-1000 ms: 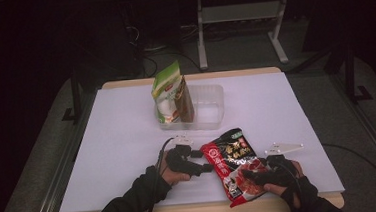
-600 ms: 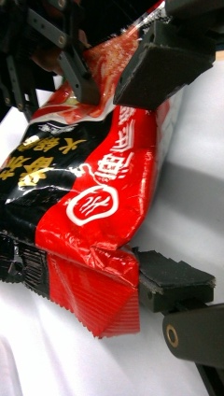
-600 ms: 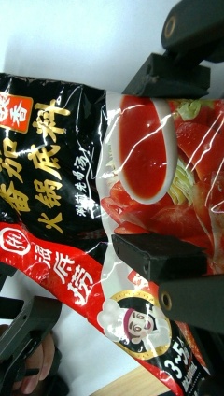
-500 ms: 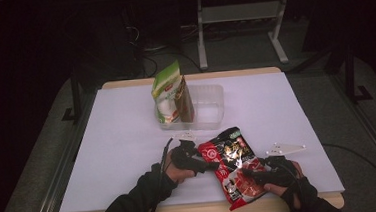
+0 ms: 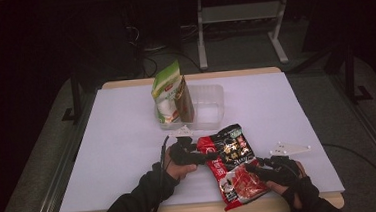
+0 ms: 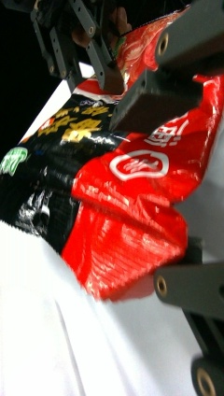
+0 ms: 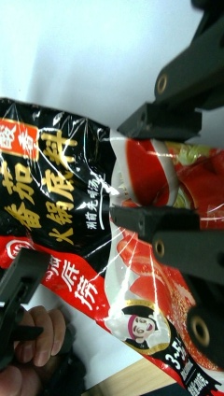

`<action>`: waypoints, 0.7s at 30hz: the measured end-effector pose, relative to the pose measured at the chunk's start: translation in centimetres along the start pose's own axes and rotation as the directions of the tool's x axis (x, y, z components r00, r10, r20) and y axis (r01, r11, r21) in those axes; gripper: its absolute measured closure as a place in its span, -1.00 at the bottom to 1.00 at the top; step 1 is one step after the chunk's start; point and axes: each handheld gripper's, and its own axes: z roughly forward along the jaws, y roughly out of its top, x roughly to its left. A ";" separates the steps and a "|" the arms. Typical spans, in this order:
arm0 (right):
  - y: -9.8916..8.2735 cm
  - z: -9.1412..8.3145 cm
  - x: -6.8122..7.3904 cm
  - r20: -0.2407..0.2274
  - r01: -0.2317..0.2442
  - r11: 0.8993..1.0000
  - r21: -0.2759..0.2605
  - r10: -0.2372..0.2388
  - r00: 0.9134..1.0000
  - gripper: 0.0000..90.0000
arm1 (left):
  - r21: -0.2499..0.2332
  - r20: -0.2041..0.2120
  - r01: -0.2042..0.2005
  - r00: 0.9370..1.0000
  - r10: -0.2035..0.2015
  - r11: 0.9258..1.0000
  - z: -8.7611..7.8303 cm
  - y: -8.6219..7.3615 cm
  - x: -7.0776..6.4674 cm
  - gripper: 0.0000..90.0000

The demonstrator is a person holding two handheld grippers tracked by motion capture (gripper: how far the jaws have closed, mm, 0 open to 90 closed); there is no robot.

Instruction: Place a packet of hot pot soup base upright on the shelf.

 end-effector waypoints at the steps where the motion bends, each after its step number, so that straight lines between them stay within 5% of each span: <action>1: 0.0 0.0 -0.1 0.001 0.004 1.000 -0.003 -0.004 1.000 0.51 | -0.003 0.000 0.002 1.000 -0.002 1.000 0.0 0.0 0.0 -0.03; 10: 0.4 -0.4 0.4 -0.014 0.056 0.996 -0.071 -0.057 0.998 0.81 | -0.009 0.015 -0.014 1.000 0.014 1.000 0.1 0.0 0.1 -0.17; 17: 0.4 -0.5 0.9 -0.018 0.101 0.987 -0.122 -0.104 0.994 0.86 | 0.009 0.093 -0.012 0.996 0.011 1.000 0.6 -0.1 0.1 -0.36; 21: 0.3 -0.6 1.0 -0.017 0.117 0.984 -0.137 -0.120 0.993 0.86 | 0.020 0.121 -0.023 0.992 0.021 1.000 0.5 -0.1 0.1 -0.29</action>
